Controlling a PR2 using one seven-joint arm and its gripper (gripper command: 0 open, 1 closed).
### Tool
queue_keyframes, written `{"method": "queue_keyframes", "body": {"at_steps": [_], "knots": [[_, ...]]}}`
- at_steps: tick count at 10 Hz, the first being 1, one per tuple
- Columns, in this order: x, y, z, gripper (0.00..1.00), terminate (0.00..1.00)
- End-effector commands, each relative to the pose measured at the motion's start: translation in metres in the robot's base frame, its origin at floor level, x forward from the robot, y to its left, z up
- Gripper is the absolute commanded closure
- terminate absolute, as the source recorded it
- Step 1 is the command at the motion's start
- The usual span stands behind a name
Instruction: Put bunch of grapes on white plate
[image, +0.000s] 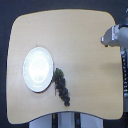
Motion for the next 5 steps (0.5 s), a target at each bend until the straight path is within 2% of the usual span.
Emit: {"method": "queue_keyframes", "body": {"at_steps": [1, 3, 5], "knots": [[-0.001, 0.002, 0.000, 0.00, 0.00], [0.008, -0.005, 0.007, 0.00, 0.00], [0.002, 0.005, 0.007, 0.00, 0.00]]}}
